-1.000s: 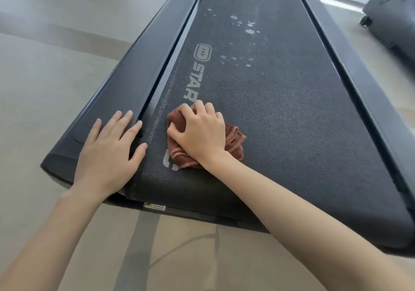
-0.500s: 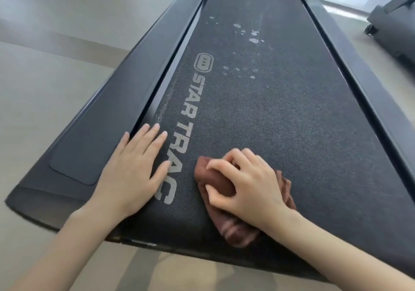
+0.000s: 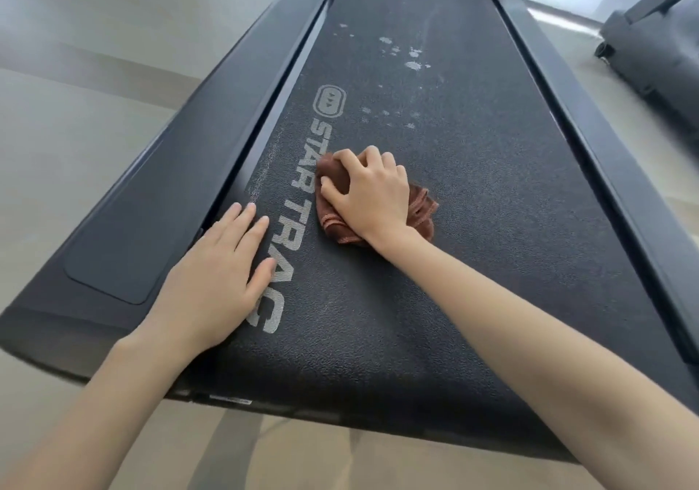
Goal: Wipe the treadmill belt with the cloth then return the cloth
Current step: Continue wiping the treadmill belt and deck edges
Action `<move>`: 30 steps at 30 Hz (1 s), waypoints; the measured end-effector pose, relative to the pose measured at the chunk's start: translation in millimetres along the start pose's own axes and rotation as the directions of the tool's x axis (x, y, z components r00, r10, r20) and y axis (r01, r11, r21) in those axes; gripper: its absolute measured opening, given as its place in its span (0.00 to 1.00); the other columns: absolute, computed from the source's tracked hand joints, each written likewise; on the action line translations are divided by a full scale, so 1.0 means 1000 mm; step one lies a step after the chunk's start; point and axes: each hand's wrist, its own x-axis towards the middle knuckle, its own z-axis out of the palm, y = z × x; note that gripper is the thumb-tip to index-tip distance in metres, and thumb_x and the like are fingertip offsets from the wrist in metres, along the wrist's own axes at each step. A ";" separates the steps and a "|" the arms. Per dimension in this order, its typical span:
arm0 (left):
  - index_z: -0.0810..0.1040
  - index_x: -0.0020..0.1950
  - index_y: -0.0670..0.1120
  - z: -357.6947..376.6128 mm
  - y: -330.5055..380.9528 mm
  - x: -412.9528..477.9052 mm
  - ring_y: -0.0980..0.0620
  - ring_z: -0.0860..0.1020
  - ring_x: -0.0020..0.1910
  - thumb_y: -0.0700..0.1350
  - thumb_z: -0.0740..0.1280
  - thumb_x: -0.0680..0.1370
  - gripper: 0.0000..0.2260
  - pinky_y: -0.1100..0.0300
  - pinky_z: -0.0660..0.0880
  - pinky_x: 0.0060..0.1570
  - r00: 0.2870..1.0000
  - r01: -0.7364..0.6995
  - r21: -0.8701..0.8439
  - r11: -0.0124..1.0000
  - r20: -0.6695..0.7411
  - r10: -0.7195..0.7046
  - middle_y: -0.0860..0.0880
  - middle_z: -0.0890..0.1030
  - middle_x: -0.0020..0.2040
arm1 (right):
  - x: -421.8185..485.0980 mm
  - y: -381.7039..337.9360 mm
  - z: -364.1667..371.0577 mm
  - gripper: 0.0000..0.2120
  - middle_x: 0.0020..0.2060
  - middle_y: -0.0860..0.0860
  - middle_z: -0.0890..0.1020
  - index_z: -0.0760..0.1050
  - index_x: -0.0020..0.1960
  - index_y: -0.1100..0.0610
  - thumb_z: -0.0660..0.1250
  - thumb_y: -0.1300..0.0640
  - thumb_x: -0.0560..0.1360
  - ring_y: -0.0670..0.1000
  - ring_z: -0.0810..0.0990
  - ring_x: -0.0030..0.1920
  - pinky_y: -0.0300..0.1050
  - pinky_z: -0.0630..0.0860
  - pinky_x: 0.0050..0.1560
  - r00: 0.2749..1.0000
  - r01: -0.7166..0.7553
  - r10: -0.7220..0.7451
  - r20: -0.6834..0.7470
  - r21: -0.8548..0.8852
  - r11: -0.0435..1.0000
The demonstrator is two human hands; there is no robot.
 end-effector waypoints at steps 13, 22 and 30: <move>0.65 0.73 0.45 -0.017 -0.062 -0.018 0.48 0.58 0.73 0.61 0.47 0.74 0.32 0.50 0.49 0.71 0.999 0.050 0.251 0.967 -0.005 -0.051 0.45 0.63 0.74 | -0.090 -0.054 -0.042 0.16 0.40 0.52 0.77 0.80 0.50 0.50 0.67 0.41 0.69 0.56 0.74 0.43 0.51 0.70 0.43 0.909 0.405 -0.415 -0.033 0.300 0.863; 0.63 0.73 0.49 -0.019 -0.059 -0.019 0.51 0.56 0.74 0.61 0.47 0.74 0.30 0.50 0.51 0.73 0.996 0.091 0.228 0.969 -0.025 -0.087 0.49 0.62 0.74 | 0.022 -0.046 0.008 0.18 0.47 0.51 0.77 0.76 0.55 0.48 0.62 0.38 0.72 0.55 0.75 0.52 0.50 0.72 0.50 0.981 0.191 -0.194 -0.006 0.211 0.959; 0.63 0.73 0.50 -0.022 -0.055 -0.018 0.53 0.55 0.75 0.61 0.46 0.73 0.32 0.52 0.49 0.74 0.993 0.118 0.198 0.973 -0.052 -0.109 0.50 0.61 0.75 | 0.021 -0.059 0.015 0.19 0.52 0.55 0.76 0.75 0.55 0.50 0.59 0.39 0.73 0.57 0.72 0.55 0.51 0.65 0.51 0.996 0.090 -0.088 -0.030 0.069 0.994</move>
